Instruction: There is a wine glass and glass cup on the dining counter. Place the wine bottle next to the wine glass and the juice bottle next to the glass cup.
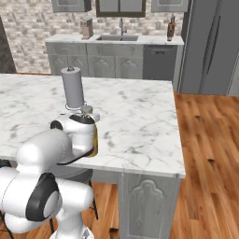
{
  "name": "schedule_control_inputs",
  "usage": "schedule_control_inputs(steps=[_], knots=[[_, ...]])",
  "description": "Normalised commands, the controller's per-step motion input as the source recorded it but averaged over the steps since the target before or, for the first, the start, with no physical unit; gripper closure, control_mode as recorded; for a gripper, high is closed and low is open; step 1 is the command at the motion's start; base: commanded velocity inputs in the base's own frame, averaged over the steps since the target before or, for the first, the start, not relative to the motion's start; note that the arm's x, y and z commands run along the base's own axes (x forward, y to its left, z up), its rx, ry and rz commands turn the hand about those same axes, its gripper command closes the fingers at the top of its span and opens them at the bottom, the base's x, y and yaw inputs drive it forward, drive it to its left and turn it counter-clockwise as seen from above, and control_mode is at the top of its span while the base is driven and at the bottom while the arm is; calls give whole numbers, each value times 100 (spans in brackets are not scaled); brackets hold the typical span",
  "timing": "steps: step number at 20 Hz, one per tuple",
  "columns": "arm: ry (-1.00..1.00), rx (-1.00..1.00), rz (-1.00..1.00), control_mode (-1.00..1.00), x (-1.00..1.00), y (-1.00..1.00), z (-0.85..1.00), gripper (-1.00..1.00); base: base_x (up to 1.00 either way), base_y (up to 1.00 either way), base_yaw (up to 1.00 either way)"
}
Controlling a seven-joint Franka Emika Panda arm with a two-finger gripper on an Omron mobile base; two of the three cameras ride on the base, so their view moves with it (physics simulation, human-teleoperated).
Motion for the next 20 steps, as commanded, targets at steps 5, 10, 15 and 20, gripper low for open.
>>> schedule_control_inputs(steps=[5,10,15,20], knots=[[-2,0,0,-100,0,0,-31,100,0,0,0],[-4,0,0,-100,0,0,-5,-100,0,0,0],[0,0,0,-100,-1,0,0,-100,0,0,0],[0,2,0,-100,-15,2,6,-100,0,0,0]])
